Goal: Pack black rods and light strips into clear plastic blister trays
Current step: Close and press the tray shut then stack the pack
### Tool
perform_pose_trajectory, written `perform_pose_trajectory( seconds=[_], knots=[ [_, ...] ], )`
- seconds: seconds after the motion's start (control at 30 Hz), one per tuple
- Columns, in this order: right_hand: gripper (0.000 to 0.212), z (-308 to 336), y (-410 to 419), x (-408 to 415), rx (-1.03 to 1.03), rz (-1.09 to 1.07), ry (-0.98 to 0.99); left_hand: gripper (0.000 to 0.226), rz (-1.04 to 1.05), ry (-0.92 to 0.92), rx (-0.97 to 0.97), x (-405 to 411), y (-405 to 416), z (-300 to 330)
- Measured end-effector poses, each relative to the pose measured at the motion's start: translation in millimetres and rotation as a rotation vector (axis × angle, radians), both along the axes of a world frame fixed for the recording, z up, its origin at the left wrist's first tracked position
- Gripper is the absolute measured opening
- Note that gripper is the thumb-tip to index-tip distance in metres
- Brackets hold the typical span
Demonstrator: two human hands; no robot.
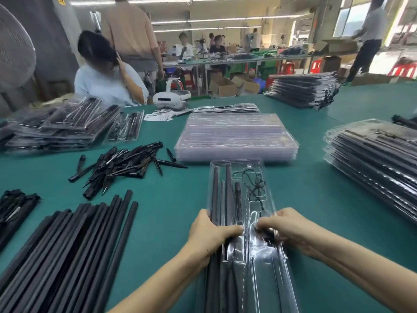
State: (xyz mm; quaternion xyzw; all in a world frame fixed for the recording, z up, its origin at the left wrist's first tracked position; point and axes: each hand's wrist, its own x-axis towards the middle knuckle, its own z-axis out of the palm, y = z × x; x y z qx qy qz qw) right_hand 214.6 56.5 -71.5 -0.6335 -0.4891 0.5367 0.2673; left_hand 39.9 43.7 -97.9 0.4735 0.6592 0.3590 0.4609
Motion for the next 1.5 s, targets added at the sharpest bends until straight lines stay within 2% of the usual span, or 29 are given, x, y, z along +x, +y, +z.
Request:
perform_pose_trajectory(
  seconds=[0.07,0.23,0.47,0.63,0.7,0.8,0.87,0.93,1.0,1.07,1.23,1.33,1.43,1.5],
  knots=[
    [0.011,1.6,-1.2,0.3,-0.031,0.034,0.062,0.102,-0.008,-0.028,0.008,-2.1,-0.7,2.4],
    [0.016,3.9,-5.9,0.4,0.007,0.072,0.106,0.099,0.001,-0.052,0.006,-3.0,-4.8,5.9],
    [0.005,-7.7,-12.4,-12.1,0.069,-0.144,0.15,0.061,0.079,-0.119,0.032,4.3,-12.0,0.4],
    [0.007,-10.9,-14.4,-18.5,0.115,-0.161,0.099,0.088,0.109,-0.167,0.016,4.1,-20.1,-2.1],
    [0.01,-10.0,-11.9,-18.8,0.099,-0.16,0.095,0.084,0.12,-0.177,0.022,4.2,-22.0,-2.3],
    [0.011,-8.0,-8.1,-19.5,0.062,-0.161,0.094,0.061,0.13,-0.179,0.019,6.0,-25.4,-2.0],
    [0.01,-7.7,-6.5,-20.2,0.053,-0.159,0.078,0.064,0.136,-0.173,0.033,7.0,-26.0,-3.8],
    [0.011,-9.4,-4.6,-20.9,0.053,-0.163,0.048,0.081,0.157,-0.14,0.053,7.8,-26.5,-4.2],
    [0.01,-10.7,-3.4,-23.0,0.058,-0.174,0.042,0.087,0.175,-0.104,0.073,8.2,-28.6,-4.1],
    [0.007,-11.6,-2.0,-26.1,0.075,-0.178,0.02,0.084,0.173,-0.132,0.067,7.4,-29.4,-4.7],
    [0.014,-5.7,-1.2,-28.2,0.061,-0.022,0.052,0.054,0.211,-0.16,0.073,-4.0,-27.6,-5.0],
    [0.012,-1.1,0.0,-25.5,0.04,0.07,0.082,0.058,0.211,-0.166,0.086,-6.6,-27.5,-2.0],
    [0.01,1.9,0.5,-24.9,0.017,0.074,0.123,0.07,0.204,-0.17,0.066,-5.5,-28.5,-0.3],
    [0.011,2.3,0.7,-25.0,0.006,0.054,0.142,0.067,0.206,-0.175,0.055,-4.9,-28.7,1.0]
  ],
)
